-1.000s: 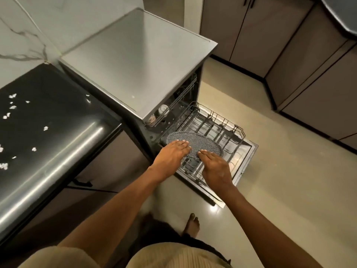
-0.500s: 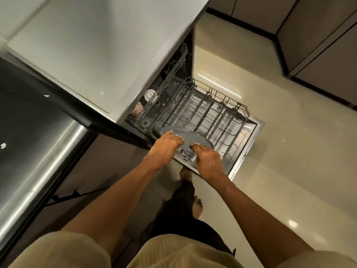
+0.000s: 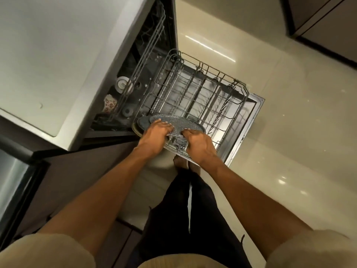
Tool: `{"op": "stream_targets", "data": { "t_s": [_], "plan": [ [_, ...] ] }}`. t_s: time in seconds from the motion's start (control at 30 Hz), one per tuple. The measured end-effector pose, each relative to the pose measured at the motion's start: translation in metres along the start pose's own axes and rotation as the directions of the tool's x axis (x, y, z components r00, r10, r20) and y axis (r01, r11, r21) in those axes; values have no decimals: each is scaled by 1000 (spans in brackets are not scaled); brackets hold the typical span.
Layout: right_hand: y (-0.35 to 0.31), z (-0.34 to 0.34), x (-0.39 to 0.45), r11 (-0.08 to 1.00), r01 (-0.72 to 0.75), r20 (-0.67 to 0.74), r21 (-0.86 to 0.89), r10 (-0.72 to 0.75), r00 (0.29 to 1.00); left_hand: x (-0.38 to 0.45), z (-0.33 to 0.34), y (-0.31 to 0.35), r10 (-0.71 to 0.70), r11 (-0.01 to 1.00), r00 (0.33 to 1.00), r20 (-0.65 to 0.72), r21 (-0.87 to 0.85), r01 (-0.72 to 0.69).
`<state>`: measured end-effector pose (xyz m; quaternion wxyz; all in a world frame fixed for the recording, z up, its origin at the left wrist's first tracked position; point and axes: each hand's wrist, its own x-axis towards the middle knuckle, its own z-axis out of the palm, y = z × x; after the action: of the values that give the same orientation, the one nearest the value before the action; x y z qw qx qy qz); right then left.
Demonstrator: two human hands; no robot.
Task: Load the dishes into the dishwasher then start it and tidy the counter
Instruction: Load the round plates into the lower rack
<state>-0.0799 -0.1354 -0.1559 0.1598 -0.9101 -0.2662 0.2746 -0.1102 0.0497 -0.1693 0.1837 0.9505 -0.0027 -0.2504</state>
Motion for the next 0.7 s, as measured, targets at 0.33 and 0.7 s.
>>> {"op": "stream_targets", "data": {
  "t_s": [0.33,0.7],
  "plan": [
    [36,71,71,991,29,18,131,-32,999,58,57,-53,-126,991,992,1,-52,126],
    [32,158,127,981,74,-78,178,-60,995,82,101,-97,-278,960,960,-38,-40,277]
  ]
}}
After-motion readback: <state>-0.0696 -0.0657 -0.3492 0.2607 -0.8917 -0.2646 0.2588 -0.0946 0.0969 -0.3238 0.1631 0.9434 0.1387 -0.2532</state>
